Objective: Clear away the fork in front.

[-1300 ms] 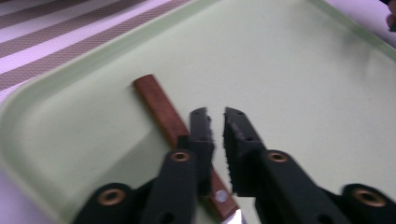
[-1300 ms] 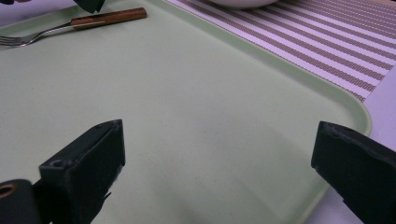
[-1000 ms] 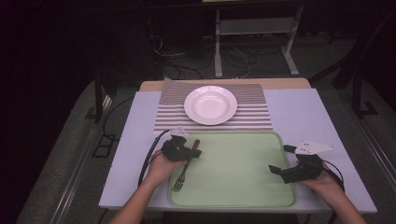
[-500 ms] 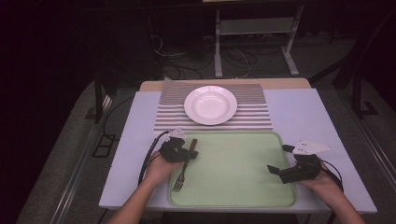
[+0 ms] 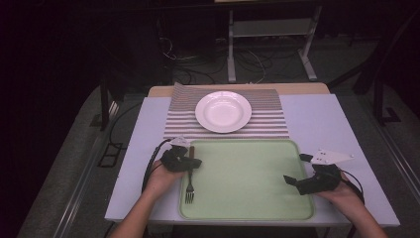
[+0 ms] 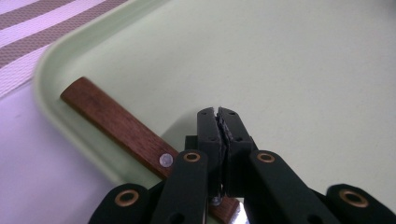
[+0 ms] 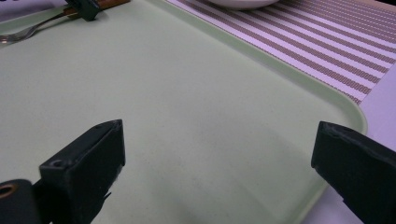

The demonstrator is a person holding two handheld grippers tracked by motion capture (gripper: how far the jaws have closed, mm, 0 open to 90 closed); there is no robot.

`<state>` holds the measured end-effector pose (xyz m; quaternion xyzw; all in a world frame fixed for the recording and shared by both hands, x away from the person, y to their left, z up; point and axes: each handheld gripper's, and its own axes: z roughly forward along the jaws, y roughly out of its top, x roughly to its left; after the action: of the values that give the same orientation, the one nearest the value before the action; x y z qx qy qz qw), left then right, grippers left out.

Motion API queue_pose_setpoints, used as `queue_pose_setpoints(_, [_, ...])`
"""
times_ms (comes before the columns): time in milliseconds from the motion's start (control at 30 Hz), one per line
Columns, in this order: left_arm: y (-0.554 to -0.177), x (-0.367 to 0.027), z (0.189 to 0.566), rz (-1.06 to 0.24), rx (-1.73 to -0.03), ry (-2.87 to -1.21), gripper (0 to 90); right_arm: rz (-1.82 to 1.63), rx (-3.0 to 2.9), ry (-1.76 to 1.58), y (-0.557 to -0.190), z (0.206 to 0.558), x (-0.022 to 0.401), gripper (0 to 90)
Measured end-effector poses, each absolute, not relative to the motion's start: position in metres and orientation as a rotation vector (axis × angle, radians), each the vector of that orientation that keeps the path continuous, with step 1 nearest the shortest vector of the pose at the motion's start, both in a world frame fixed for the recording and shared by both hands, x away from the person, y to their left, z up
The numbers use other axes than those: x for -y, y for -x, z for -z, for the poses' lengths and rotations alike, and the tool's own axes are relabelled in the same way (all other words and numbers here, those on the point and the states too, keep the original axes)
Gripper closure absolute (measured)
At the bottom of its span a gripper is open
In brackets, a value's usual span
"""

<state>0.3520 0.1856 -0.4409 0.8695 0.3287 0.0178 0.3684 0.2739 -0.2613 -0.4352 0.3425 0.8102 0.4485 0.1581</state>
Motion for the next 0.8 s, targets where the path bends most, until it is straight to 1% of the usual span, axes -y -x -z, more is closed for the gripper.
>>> queue_pose_setpoints(200, [-0.352, -0.194, 0.439, -0.031, -0.852, -2.2, 87.5, -1.28, -2.322, -0.975, -0.274, 0.435, 0.26, 3.0])
queue_pose_setpoints(300, [-0.351, -0.192, 0.439, -0.031, -0.838, -2.207, 85.5, -1.278, -2.326, -0.976, -0.274, 0.436, 0.26, 3.0])
queue_pose_setpoints(400, [-0.35, -0.191, 0.438, -0.039, -0.815, -2.209, 81.3, -1.282, -2.324, -0.977, -0.274, 0.436, 0.26, 3.0])
queue_pose_setpoints(600, [-0.344, -0.19, 0.429, -0.059, -0.779, -2.158, 66.4, -1.279, -2.324, -0.981, -0.275, 0.436, 0.261, 3.0])
queue_pose_setpoints(767, [-0.334, -0.192, 0.419, -0.109, -0.743, -2.12, 47.9, -1.282, -2.322, -0.982, -0.274, 0.436, 0.261, 3.0])
queue_pose_setpoints(800, [-0.332, -0.192, 0.417, -0.121, -0.729, -2.115, 45.7, -1.283, -2.321, -0.982, -0.274, 0.436, 0.261, 3.0])
